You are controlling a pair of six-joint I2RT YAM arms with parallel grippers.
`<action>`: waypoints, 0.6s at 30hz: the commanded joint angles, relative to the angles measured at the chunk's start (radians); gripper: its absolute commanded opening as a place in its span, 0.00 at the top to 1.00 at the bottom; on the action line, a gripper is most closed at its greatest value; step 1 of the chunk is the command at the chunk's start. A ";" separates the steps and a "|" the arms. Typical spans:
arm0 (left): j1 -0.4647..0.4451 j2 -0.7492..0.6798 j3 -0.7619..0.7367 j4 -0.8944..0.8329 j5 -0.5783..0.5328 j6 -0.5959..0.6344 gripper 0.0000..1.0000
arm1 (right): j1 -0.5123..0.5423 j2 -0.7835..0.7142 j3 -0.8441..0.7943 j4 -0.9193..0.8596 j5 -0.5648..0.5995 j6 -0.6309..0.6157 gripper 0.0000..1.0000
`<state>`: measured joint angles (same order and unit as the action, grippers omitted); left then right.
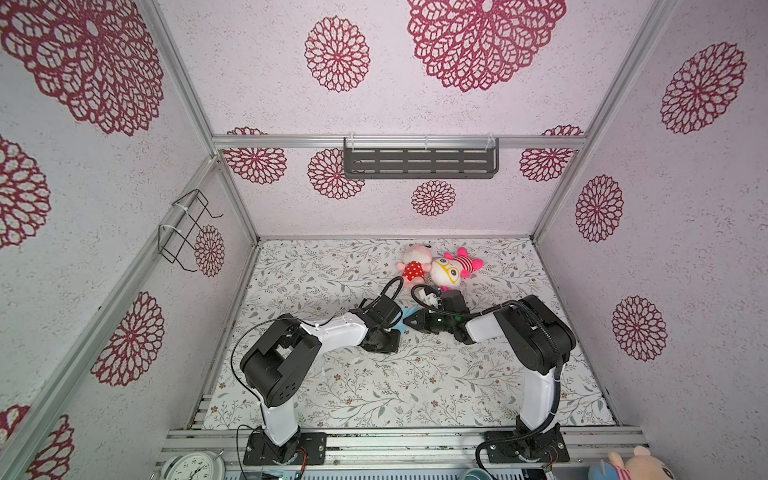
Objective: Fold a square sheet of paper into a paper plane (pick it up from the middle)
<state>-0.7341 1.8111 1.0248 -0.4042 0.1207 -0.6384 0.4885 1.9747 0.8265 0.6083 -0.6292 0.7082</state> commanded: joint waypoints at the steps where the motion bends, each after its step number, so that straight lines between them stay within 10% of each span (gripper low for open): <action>1: -0.011 -0.017 -0.004 -0.025 0.013 0.008 1.00 | -0.009 0.032 -0.003 -0.046 0.033 -0.010 0.80; 18: 0.044 0.100 0.109 0.065 0.001 0.016 0.98 | -0.008 0.039 -0.023 0.030 -0.014 0.037 0.81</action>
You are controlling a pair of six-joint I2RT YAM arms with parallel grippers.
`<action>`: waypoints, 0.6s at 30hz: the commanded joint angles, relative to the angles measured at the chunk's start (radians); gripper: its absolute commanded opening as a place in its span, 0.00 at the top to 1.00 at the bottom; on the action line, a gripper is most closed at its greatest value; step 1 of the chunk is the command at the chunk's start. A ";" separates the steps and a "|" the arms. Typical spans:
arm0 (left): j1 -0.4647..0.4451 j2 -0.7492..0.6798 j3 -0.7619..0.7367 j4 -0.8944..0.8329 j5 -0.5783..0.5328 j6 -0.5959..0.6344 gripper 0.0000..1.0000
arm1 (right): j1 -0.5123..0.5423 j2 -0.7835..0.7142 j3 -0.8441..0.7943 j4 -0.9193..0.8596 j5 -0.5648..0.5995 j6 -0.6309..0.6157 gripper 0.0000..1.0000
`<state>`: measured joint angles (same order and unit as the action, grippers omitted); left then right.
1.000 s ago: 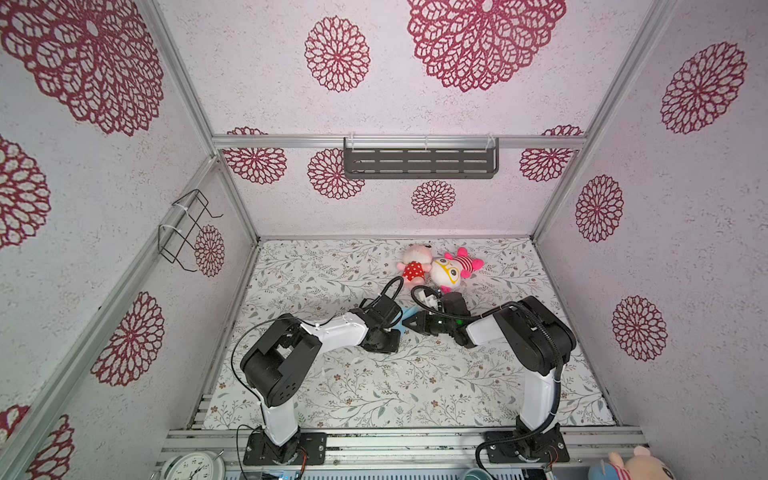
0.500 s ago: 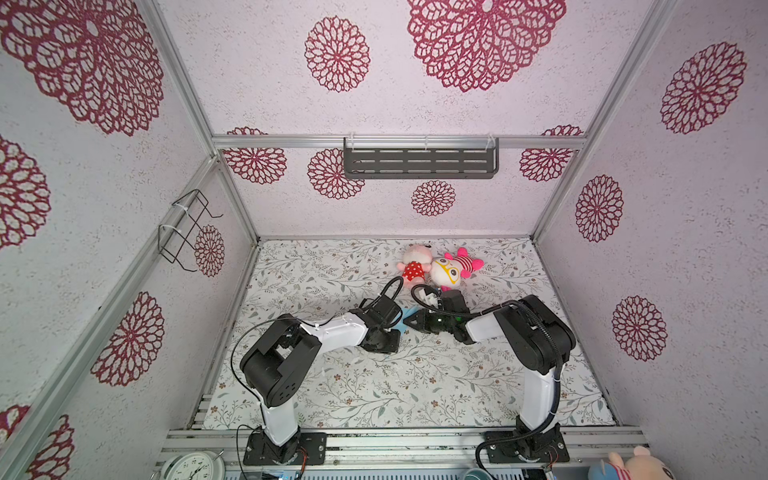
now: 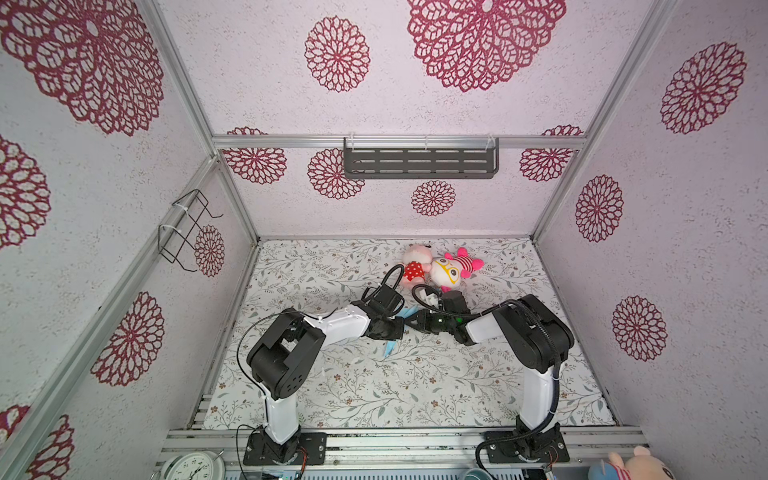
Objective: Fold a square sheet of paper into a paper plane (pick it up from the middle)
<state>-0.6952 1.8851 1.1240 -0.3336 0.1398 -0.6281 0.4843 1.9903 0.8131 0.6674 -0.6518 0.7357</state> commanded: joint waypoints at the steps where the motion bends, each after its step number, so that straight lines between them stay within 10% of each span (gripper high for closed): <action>1: 0.005 0.030 0.008 -0.010 -0.019 0.006 0.99 | -0.004 0.024 -0.009 -0.031 0.009 0.008 0.81; 18: 0.005 0.026 -0.037 -0.051 -0.036 0.022 1.00 | -0.152 0.094 0.074 -0.057 0.138 0.006 0.86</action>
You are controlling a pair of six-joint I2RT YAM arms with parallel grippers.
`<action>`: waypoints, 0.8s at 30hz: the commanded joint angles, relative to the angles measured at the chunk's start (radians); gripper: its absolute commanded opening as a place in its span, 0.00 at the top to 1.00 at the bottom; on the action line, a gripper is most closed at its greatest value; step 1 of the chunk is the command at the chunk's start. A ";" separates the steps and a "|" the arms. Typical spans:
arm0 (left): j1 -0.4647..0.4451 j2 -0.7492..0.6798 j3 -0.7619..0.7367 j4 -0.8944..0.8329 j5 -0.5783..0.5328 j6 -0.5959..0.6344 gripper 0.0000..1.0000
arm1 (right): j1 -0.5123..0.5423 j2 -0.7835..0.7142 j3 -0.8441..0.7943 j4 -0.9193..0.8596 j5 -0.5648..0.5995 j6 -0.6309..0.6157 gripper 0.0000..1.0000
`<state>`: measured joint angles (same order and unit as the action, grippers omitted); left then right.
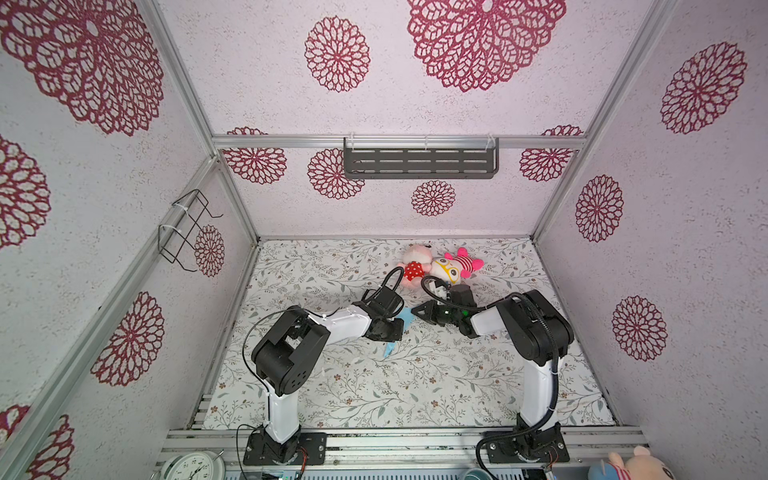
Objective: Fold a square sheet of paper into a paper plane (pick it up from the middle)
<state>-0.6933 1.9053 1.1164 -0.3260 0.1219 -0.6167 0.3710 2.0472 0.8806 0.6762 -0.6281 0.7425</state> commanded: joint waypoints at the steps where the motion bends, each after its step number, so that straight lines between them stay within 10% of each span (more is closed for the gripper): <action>1: 0.003 0.006 -0.027 -0.059 -0.017 0.013 1.00 | -0.044 0.035 0.012 -0.068 0.117 -0.004 0.87; 12: 0.003 -0.011 -0.030 -0.058 -0.024 0.018 1.00 | 0.005 -0.236 -0.097 -0.073 0.119 -0.064 0.91; 24: 0.018 -0.047 -0.058 -0.008 0.018 -0.005 1.00 | 0.165 -0.124 -0.114 0.097 0.040 0.085 0.99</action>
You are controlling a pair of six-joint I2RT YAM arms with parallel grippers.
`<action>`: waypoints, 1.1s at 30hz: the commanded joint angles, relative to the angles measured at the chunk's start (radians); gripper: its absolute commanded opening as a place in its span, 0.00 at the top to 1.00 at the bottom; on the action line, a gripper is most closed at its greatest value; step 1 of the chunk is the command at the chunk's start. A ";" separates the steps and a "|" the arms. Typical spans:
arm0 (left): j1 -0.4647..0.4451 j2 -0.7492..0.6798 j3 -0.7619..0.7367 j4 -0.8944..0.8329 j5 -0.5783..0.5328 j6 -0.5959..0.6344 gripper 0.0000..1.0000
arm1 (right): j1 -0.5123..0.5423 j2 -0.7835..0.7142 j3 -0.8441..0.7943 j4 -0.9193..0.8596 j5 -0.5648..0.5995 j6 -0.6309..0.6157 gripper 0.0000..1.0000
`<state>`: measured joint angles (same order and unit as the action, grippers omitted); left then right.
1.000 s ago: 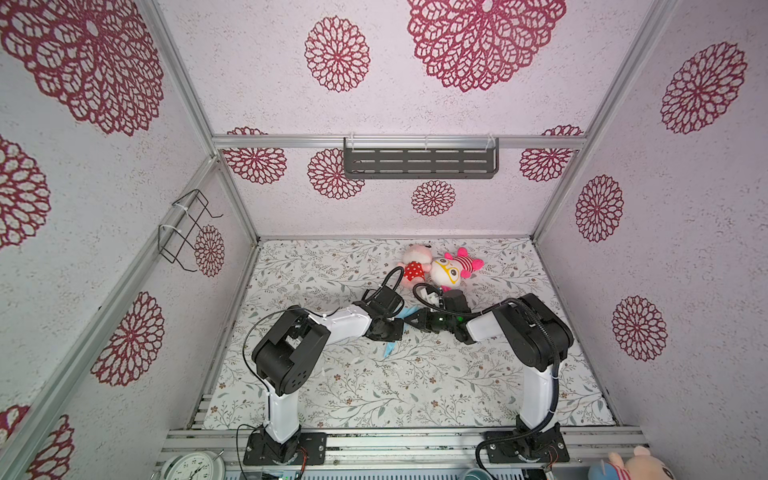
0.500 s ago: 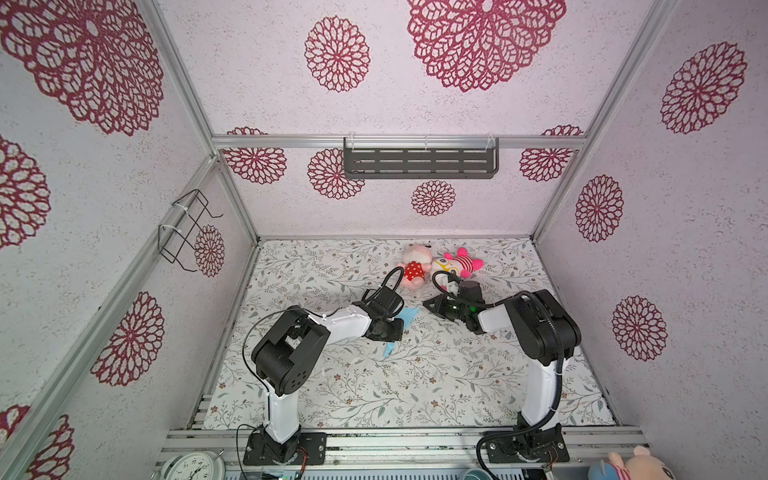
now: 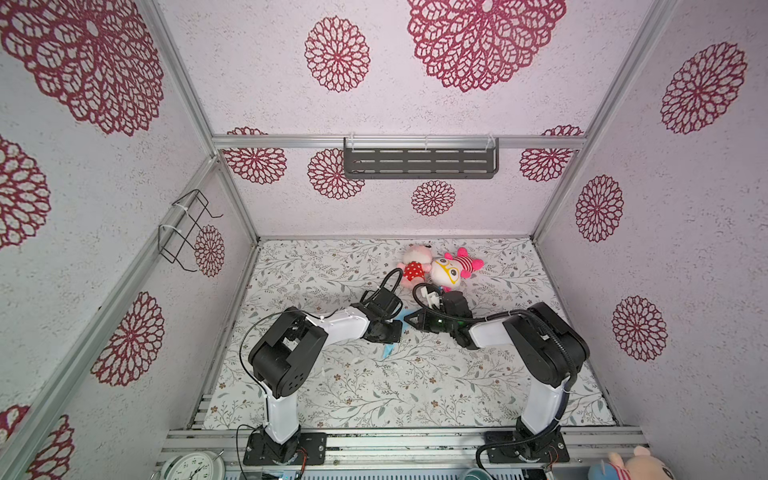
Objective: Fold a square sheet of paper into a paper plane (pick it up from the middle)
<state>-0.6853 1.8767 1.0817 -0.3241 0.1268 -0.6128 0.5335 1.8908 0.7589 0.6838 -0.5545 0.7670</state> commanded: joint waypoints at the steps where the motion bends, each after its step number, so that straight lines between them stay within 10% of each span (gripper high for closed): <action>1: 0.011 -0.020 -0.023 -0.006 0.019 -0.011 1.00 | 0.007 0.048 0.012 0.100 -0.040 0.070 1.00; 33: -0.066 -0.079 -0.026 -0.235 -0.074 0.001 0.97 | 0.013 0.136 0.022 0.006 0.027 0.059 1.00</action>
<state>-0.7361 1.7794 1.0443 -0.5198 0.0937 -0.6170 0.5404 1.9903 0.7761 0.7361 -0.5686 0.8246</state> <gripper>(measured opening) 0.049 0.056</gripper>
